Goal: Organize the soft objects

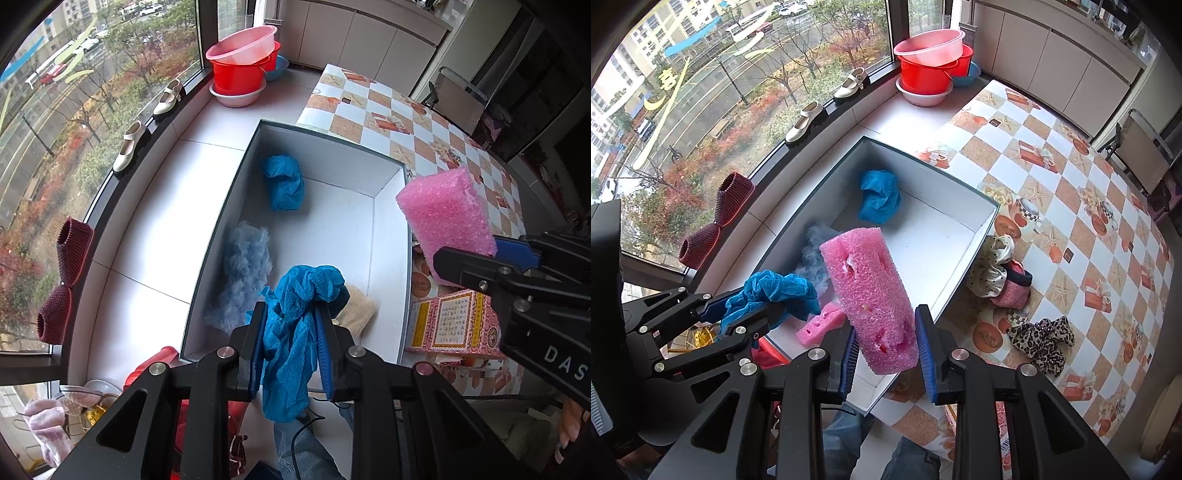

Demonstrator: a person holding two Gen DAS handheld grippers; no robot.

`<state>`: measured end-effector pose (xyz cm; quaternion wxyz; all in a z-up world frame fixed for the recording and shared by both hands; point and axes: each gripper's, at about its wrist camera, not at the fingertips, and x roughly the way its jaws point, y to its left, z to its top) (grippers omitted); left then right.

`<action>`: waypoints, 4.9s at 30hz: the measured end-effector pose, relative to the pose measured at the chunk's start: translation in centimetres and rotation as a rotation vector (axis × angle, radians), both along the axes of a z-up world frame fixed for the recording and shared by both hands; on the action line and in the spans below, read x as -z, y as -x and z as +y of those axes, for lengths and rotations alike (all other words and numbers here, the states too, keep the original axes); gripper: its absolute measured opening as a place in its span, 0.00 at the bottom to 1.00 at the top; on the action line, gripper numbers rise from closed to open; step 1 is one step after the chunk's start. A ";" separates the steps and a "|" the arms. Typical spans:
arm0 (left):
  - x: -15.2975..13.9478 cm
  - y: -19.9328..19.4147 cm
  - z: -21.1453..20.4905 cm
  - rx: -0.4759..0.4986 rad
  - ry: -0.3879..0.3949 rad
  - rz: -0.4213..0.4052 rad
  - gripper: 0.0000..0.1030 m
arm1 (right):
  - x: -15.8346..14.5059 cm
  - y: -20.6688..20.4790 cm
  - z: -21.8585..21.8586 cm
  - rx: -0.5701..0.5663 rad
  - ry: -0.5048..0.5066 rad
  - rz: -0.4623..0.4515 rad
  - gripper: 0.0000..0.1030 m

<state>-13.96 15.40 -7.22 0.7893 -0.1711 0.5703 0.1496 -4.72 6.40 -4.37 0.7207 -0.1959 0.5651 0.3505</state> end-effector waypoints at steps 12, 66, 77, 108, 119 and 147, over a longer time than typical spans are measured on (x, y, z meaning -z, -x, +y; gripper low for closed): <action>0.8 -2.4 0.9 -0.034 -0.010 0.009 0.26 | 1.0 -3.0 -0.1 0.051 -0.009 0.037 0.30; 4.7 -5.6 0.5 -0.061 0.006 0.094 0.91 | 6.1 -5.9 0.9 0.111 0.019 0.174 0.75; 4.3 -4.7 0.6 -0.097 0.023 0.076 1.00 | 5.2 -5.2 0.9 0.108 0.032 0.140 1.00; 2.2 -2.1 -0.8 -0.065 -0.008 0.082 1.00 | 2.4 -3.0 0.0 0.128 0.028 0.128 1.00; 1.4 -0.3 -0.5 -0.076 -0.021 0.078 1.00 | 1.6 -1.6 0.2 0.128 0.032 0.119 1.00; -0.8 0.8 0.2 -0.058 -0.077 0.089 1.00 | 0.3 -0.6 0.6 0.109 0.022 0.085 1.00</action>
